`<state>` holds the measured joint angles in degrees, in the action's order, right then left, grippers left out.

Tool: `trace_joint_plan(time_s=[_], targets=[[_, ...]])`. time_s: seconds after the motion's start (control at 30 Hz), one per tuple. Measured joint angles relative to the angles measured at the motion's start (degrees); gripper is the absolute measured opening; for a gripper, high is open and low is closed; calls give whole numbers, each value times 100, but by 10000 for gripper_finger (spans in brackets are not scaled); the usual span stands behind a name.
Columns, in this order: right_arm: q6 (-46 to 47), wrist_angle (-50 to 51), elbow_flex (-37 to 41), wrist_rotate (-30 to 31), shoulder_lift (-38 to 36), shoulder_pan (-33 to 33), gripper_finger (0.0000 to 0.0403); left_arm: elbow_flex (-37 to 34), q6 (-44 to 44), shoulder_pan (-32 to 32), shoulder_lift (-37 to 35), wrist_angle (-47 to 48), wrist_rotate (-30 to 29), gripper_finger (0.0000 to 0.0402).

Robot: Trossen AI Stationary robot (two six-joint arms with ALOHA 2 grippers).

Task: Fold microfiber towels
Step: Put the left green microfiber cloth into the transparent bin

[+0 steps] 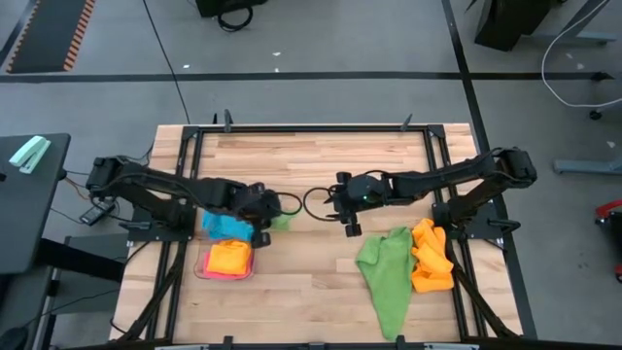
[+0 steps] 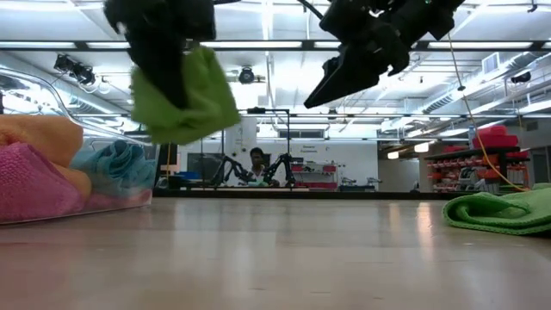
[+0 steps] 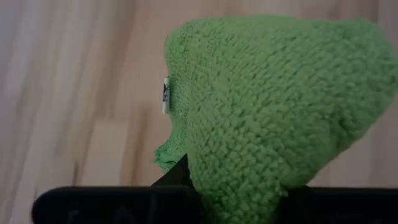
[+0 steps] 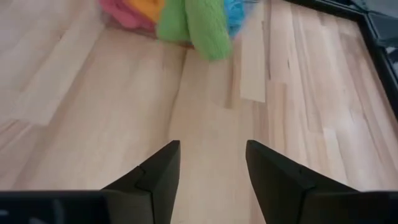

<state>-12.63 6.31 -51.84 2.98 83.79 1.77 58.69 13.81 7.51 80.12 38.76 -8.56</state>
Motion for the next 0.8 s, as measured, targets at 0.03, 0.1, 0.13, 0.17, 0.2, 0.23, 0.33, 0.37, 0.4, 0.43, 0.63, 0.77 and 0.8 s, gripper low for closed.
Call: trace_joint_plan(time_s=[0.03, 0.1, 0.13, 0.17, 0.2, 0.23, 0.33, 0.37, 0.4, 0.43, 0.63, 0.77, 0.8], targets=[[28, 19, -2, 2, 2, -20, 190, 199, 70, -2, 2, 489, 132, 44], [54, 62, -2, 11, 2, -29, 190, 559, 103, -2, 2, 1269, 491, 50], [59, 60, -2, 11, 2, -29, 190, 719, 100, -6, 2, 1644, 709, 55], [62, 73, -2, 11, 2, -26, 190, 837, 82, -6, 1, 1976, 914, 58], [63, 91, -1, 11, 2, -25, 190, 935, 47, -4, 0, 2281, 1163, 60], [73, 89, 12, 10, 2, -25, 190, 1001, 32, -4, 0, 2568, 1444, 61], [101, 78, 118, 9, 2, -27, 190, 1031, 152, -3, 2, 3214, 2481, 56], [97, 53, 169, 13, 4, -29, 190, 1028, 282, -1, 4, 3318, 2833, 52], [81, -13, 223, 21, 4, -27, 190, 1028, 455, 1, 4, 3350, 3129, 48], [59, -77, 270, 38, 4, -27, 190, 1028, 653, 8, 3, 3297, 3377, 45], [29, -401, 415, 83, 4, 5, 190, 1028, 1377, 261, 4, 3262, 3751, 48], [16, -401, 440, 81, 9, 39, 190, 981, 1605, 381, 4, 3111, 3745, 54], [7, -426, 440, 81, 9, 43, 190, 905, 1703, 402, 4, 3001, 3732, 51]])
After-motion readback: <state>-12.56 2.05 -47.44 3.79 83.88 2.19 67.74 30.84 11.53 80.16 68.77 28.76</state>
